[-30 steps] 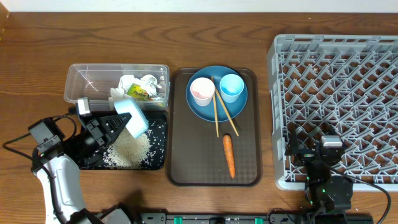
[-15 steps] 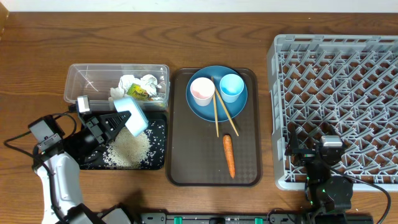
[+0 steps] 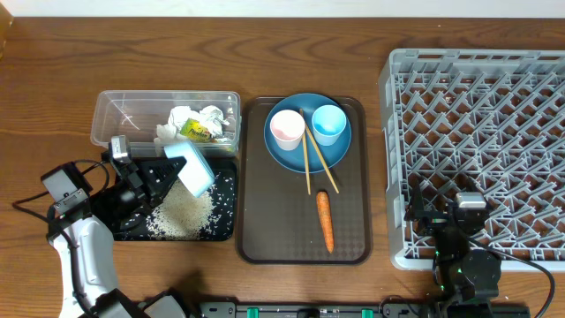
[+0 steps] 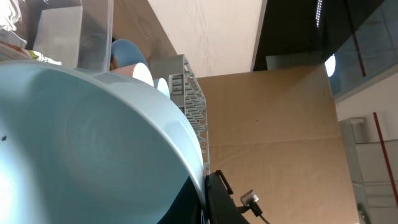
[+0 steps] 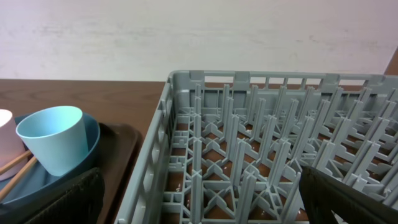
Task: Sort waste into correct bins and load items into the dishwasher rack
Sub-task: 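Tilt the bowl with left gripper to pour rice onto black tray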
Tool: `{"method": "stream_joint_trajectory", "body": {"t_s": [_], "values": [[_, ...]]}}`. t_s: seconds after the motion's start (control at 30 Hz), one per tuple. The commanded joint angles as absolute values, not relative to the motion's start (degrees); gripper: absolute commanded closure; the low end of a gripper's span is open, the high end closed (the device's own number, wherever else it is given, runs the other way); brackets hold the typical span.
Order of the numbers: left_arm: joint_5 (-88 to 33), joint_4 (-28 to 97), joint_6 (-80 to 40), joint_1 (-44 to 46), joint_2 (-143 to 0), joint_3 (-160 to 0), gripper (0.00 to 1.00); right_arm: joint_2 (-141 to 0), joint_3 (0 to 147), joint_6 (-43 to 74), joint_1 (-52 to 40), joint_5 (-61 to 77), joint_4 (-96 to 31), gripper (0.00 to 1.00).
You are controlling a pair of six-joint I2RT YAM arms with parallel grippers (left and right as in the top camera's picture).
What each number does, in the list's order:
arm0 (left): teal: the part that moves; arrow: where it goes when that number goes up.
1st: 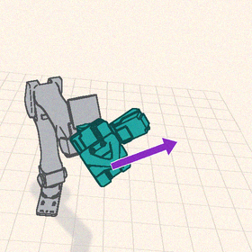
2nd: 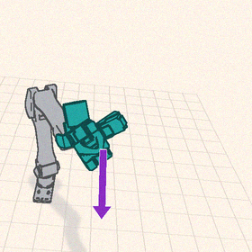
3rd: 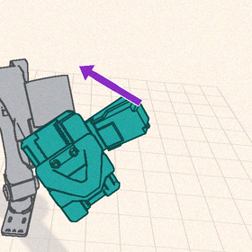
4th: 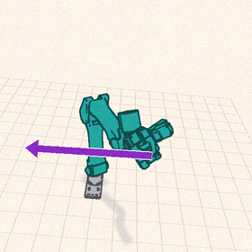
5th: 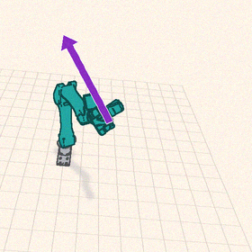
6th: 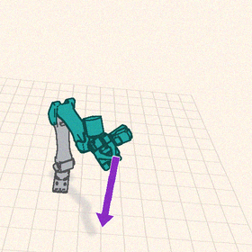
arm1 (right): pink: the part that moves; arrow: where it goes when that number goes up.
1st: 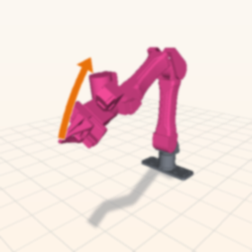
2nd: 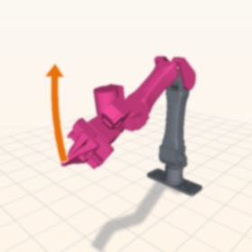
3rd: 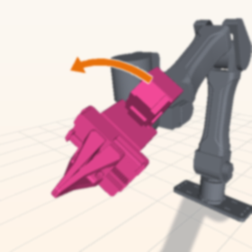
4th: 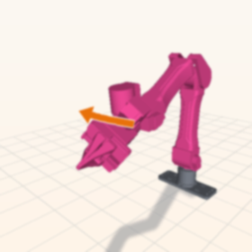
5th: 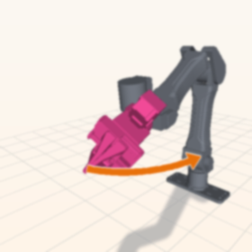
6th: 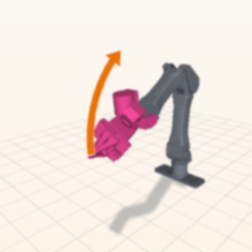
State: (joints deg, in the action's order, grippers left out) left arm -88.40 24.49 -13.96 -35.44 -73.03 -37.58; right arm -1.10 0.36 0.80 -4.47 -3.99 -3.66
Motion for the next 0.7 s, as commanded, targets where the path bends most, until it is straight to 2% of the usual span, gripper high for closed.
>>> {"method": "stream_joint_trajectory", "body": {"t_s": [0.0, 0.27, 0.37, 0.43, 0.53, 0.67], "values": [[-89.1, 23.4, -15.1, -35.4, -73.3, -37.6, 0.94, -1.0, 0.3, 0.3, -3.7, -4.0, -3.9, 0.01], [-89.3, 17.1, -15.6, -35.5, -73.3, -37.6, 0.94, -1.0, 0.3, 0.3, -3.7, -4.0, -3.9, 0.01], [-90.1, 18.1, -19.0, -35.1, -73.3, -37.6, 0.94, -1.0, 0.3, 0.3, -3.7, -4.1, -3.9, 0.01], [-89.8, 17.9, -17.2, -34.6, -73.3, -37.6, 0.94, -1.0, 0.3, 0.3, -3.7, -4.0, -3.9, 0.01], [-83.4, 17.5, -17.0, -34.6, -73.3, -37.6, 0.94, -1.0, 0.3, 0.3, -3.7, -4.0, -3.9, 0.01], [-81.6, 17.7, -17.0, -34.6, -73.3, -37.6, 0.94, -1.0, 0.3, 0.3, -3.7, -4.0, -3.9, 0.01]]}}
